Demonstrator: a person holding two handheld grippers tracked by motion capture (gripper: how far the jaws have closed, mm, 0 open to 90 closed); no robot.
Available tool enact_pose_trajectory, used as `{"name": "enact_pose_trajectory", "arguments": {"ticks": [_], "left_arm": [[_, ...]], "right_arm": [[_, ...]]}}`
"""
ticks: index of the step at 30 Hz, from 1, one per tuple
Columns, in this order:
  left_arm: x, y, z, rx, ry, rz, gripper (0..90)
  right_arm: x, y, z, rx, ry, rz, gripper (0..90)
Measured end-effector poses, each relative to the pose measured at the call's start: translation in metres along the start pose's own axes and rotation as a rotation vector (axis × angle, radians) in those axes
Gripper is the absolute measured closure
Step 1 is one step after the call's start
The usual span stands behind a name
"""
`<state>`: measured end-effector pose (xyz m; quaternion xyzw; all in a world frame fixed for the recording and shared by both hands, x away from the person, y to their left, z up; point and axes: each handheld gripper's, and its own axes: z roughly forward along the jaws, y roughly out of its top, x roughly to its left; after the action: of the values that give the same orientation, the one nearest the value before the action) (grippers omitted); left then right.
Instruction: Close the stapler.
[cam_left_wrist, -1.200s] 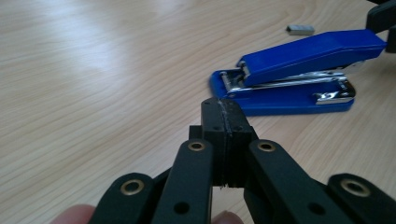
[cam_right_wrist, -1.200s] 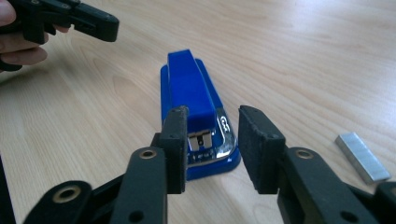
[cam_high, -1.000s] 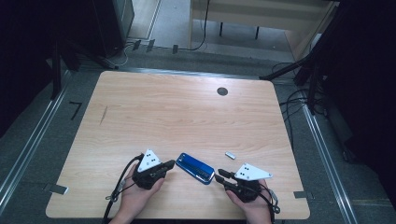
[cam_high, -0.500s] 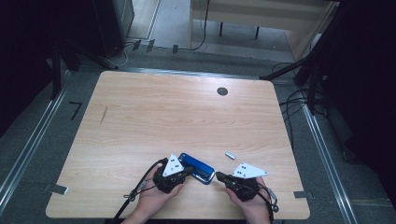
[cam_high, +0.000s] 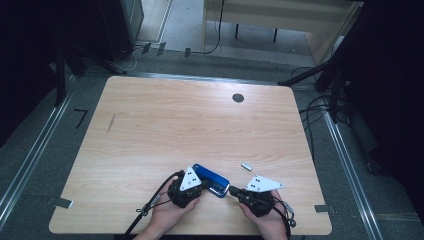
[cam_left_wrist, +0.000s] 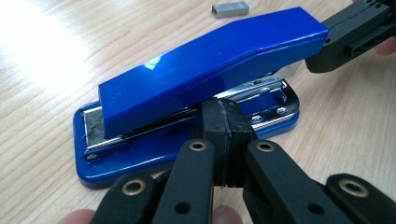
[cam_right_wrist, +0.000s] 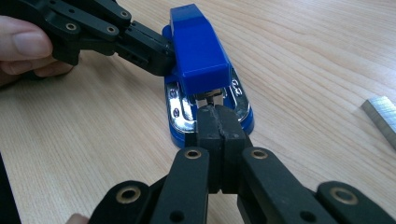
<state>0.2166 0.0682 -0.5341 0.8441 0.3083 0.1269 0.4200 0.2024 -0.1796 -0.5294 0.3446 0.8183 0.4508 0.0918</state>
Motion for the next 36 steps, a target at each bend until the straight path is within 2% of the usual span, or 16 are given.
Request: {"name": "enact_pose_trajectory", "arguments": {"ticks": [8, 17, 22, 30, 33, 36], "left_arm": [[0.0, 0.0, 0.0, 0.008, 0.008, 0.001, 90.0], [0.001, 0.0, 0.0, 0.009, 0.0, -0.009, 90.0], [0.0, 0.0, 0.0, 0.01, 0.007, -0.001, 90.0], [0.001, 0.0, 0.0, 0.01, 0.002, -0.006, 90.0], [0.001, 0.0, 0.0, 0.01, 0.001, -0.006, 90.0], [0.0, 0.0, 0.0, 0.013, 0.006, -0.002, 90.0]], "right_arm": [[0.002, 0.001, 0.003, 0.005, -0.001, -0.008, 90.0], [0.002, 0.0, 0.006, 0.017, -0.01, 0.01, 90.0], [0.006, -0.002, 0.007, 0.028, 0.0, -0.006, 90.0], [0.012, 0.0, 0.008, 0.033, -0.013, -0.052, 90.0], [0.011, 0.0, 0.004, 0.022, -0.021, -0.042, 90.0], [0.007, -0.002, 0.003, 0.019, -0.035, -0.012, 90.0]]}}
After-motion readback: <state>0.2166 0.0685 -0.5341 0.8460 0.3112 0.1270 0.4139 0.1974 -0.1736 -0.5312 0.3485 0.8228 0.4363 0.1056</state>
